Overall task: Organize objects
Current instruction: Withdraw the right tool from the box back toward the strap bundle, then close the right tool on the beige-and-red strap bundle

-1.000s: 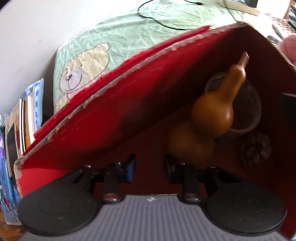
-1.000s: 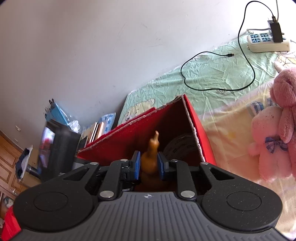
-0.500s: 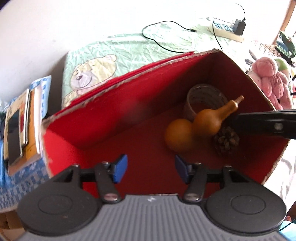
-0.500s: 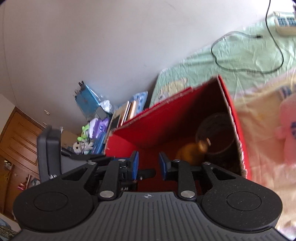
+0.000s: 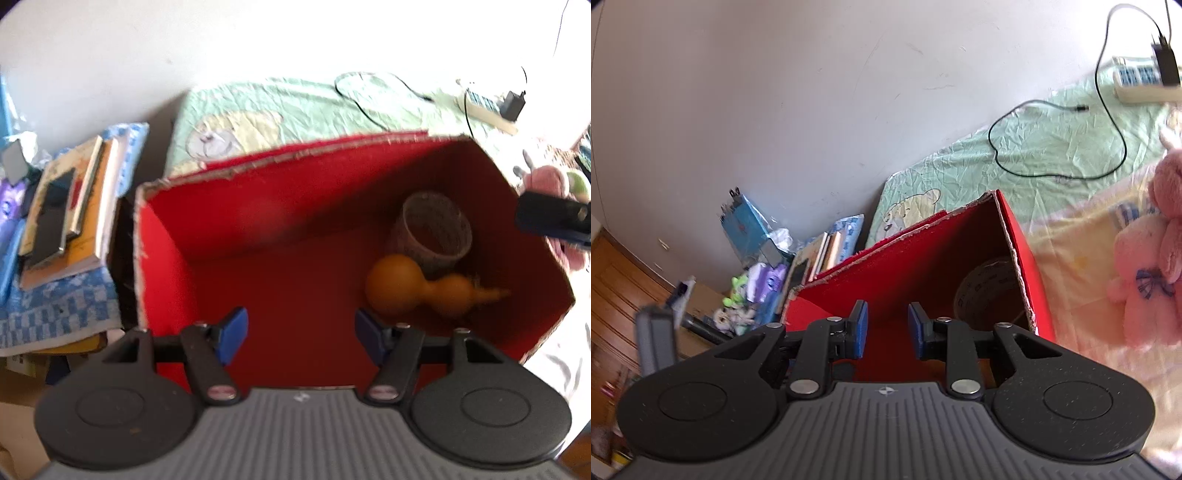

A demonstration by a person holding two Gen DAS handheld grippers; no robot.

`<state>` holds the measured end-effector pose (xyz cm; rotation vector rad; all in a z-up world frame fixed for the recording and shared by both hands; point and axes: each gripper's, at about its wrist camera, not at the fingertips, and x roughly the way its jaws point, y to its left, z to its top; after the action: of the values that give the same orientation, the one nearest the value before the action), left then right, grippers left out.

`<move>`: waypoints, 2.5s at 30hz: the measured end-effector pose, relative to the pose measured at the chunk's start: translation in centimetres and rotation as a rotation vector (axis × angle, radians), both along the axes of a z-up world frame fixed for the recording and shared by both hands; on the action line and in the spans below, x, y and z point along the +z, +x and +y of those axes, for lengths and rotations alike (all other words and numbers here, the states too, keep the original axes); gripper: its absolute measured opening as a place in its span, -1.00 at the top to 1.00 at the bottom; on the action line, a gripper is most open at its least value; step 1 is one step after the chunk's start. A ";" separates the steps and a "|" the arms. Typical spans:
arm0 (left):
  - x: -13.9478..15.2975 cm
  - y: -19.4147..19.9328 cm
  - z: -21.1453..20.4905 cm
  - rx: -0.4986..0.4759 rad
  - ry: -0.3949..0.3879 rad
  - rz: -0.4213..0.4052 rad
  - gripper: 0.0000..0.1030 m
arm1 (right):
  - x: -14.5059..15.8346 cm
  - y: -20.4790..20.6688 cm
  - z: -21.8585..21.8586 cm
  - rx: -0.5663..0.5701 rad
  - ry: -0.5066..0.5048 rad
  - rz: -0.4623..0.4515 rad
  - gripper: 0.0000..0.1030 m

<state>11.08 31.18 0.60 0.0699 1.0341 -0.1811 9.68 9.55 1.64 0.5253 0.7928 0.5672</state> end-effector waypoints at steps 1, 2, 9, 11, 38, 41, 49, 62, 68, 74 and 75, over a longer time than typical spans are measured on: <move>0.2 -0.2 -0.2 0.010 0.006 -0.013 -0.40 | 0.1 -0.3 0.3 0.002 -0.027 -0.023 0.41; 0.3 -0.4 -0.5 0.022 0.015 -0.026 -0.42 | 0.2 -0.5 0.5 0.004 -0.054 -0.046 0.39; 1.3 -1.7 -1.6 0.106 0.041 -0.067 -0.46 | 0.5 -2.0 1.6 0.031 -0.218 -0.206 0.16; 1.6 -2.1 -2.0 0.142 0.066 -0.079 -0.46 | 0.6 -2.1 1.9 0.058 -0.251 -0.221 0.16; 4.8 -10.8 -10.1 0.434 0.261 -0.161 -0.66 | 1.6 -7.6 -5.1 0.244 -0.167 -0.236 -0.17; 4.6 -11.6 -10.9 0.444 0.267 -0.156 -0.68 | 1.3 -8.1 -5.9 0.241 -0.151 -0.227 -0.18; 3.6 -12.8 -12.7 0.442 0.287 -0.131 -0.76 | 0.0 -9.3 -7.6 0.251 -0.122 -0.183 -0.21; -0.8 -14.7 -13.6 0.406 0.274 -0.042 -0.77 | -5.6 -9.2 -9.0 0.262 -0.046 0.084 -0.22; -3.2 -16.4 -12.5 0.374 0.189 -0.018 -0.67 | -8.6 -8.7 -9.1 0.256 0.019 0.242 -0.17; -5.3 -17.7 -12.9 0.297 0.128 -0.034 -0.54 | -10.3 -8.6 -8.2 0.275 0.038 0.292 -0.11; -5.5 -17.8 -13.0 0.284 0.119 -0.037 -0.53 | -10.5 -8.6 -7.9 0.280 0.039 0.297 -0.09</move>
<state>-6.76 18.13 -4.91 0.0333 1.0055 0.1400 1.11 1.61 -8.86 0.5449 1.1510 0.7742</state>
